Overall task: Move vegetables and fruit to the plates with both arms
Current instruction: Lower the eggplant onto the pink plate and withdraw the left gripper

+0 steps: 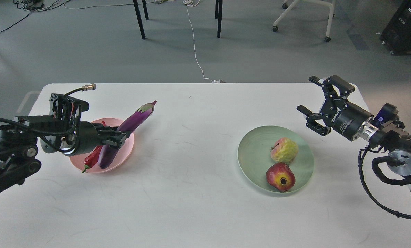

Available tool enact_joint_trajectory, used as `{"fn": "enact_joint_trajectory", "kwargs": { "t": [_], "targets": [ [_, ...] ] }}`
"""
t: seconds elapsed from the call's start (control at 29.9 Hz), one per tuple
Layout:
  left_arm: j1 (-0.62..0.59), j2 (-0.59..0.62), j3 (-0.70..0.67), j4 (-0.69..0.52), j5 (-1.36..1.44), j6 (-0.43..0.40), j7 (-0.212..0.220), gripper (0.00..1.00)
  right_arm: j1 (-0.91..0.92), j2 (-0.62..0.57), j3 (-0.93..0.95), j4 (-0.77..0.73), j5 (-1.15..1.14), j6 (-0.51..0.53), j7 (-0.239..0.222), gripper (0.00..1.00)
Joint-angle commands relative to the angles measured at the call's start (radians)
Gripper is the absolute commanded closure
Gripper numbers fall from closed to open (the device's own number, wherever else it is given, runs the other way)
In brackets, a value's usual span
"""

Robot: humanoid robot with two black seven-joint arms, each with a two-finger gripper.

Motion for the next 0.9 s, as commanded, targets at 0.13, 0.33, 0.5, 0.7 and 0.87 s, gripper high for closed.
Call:
{"fn": "enact_joint_trajectory", "kwargs": {
  "t": [0.13, 0.33, 0.5, 0.7, 0.87],
  "targets": [
    [0.100, 0.064, -0.002, 0.005, -0.002, 0.063, -0.035, 0.46, 0.000, 0.000, 0.000, -0.001, -0.001, 0.000, 0.000, 0.03],
    [0.097, 0.070, -0.021, 0.012, -0.009, 0.090, -0.052, 0.00, 0.002, 0.000, 0.000, 0.001, -0.001, 0.000, 0.000, 0.03],
    [0.088, 0.104, -0.074, 0.026, -0.115, 0.085, -0.063, 0.00, 0.002, -0.003, 0.000, 0.001, -0.001, 0.000, 0.000, 0.03],
    [0.088, 0.094, -0.194, 0.021, -0.361, 0.093, -0.096, 0.00, 0.011, 0.000, 0.023, -0.005, -0.003, -0.006, 0.000, 0.03],
    [0.100, -0.027, -0.250, 0.026, -0.817, 0.152, -0.165, 0.00, 0.005, 0.022, 0.064, -0.004, -0.001, -0.032, 0.000, 0.01]
  ]
}}
